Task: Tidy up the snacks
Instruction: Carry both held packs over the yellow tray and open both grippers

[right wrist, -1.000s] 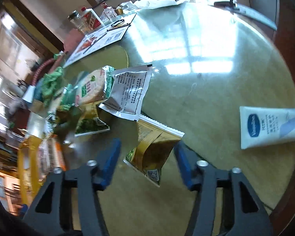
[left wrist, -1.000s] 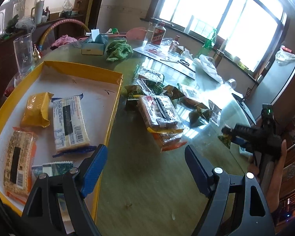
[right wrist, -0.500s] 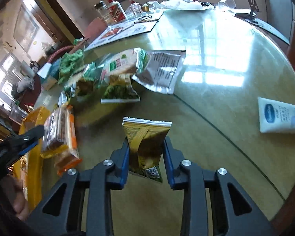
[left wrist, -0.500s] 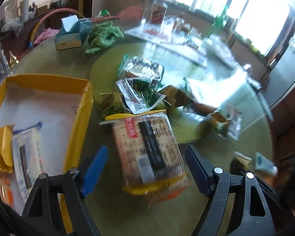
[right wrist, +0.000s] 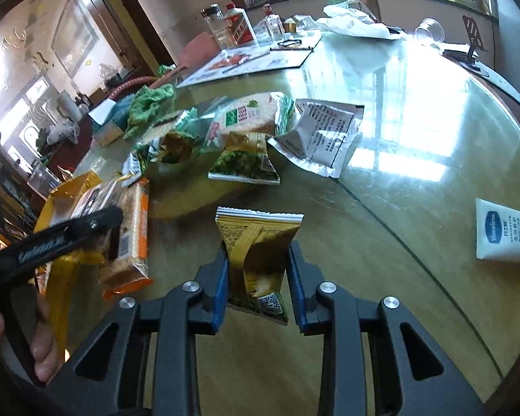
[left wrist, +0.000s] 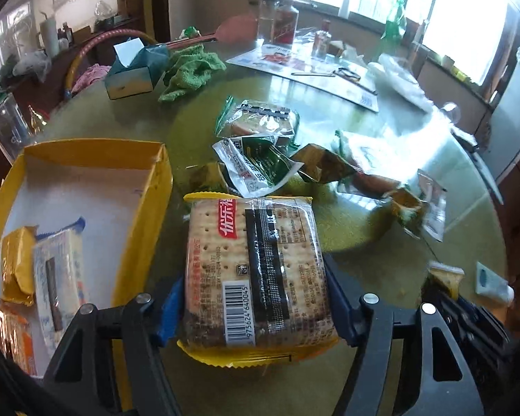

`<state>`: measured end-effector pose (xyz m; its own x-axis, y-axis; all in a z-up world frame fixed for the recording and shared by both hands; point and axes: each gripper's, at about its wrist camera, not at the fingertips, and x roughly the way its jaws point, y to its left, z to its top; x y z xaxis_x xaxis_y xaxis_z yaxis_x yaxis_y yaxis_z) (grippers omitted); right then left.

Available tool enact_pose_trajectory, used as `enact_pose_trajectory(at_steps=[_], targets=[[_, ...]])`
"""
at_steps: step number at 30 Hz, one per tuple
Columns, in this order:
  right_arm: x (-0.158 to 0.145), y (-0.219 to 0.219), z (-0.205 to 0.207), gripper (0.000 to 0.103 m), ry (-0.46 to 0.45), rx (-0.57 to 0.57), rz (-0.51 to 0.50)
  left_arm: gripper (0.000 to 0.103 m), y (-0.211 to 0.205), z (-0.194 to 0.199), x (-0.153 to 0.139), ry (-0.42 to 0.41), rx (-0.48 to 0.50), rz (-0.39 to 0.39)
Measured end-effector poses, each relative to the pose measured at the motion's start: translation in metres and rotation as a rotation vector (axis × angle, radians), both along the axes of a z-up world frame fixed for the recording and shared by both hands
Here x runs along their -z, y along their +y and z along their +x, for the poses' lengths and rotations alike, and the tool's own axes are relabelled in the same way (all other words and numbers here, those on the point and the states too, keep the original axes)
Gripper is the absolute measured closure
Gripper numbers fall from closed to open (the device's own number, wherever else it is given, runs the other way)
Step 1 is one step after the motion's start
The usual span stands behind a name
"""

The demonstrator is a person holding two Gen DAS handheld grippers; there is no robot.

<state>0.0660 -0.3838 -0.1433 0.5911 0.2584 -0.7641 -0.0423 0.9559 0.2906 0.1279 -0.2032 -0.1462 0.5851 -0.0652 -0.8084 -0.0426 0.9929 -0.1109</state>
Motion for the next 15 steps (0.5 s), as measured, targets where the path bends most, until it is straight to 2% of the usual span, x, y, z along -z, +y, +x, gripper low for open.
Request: enact_pose_trajectory(at_steps=[3, 7, 10, 12, 15], targets=[[-0.006, 0.003, -0.005, 0.071, -0.042, -0.025, 0.026, 0.035, 0.015, -0.016, -0.011, -0.026, 0.009, -0.091], [-0.016, 0.013, -0.011, 0.072, -0.105, -0.093, 0.063, 0.035, 0.04, -0.047, -0.041, -0.098, 0.022, -0.204], [-0.026, 0.025, -0.016, 0.072, -0.115, -0.15, 0.097, 0.035, 0.073, -0.077, -0.066, -0.165, 0.015, -0.244], [-0.038, 0.042, -0.023, 0.072, -0.118, -0.219, 0.129, 0.035, 0.103, -0.088, -0.078, -0.189, -0.016, -0.257], [-0.057, 0.08, -0.036, 0.072, -0.122, -0.312, 0.12, 0.035, 0.149, -0.097, -0.088, -0.212, -0.096, -0.263]])
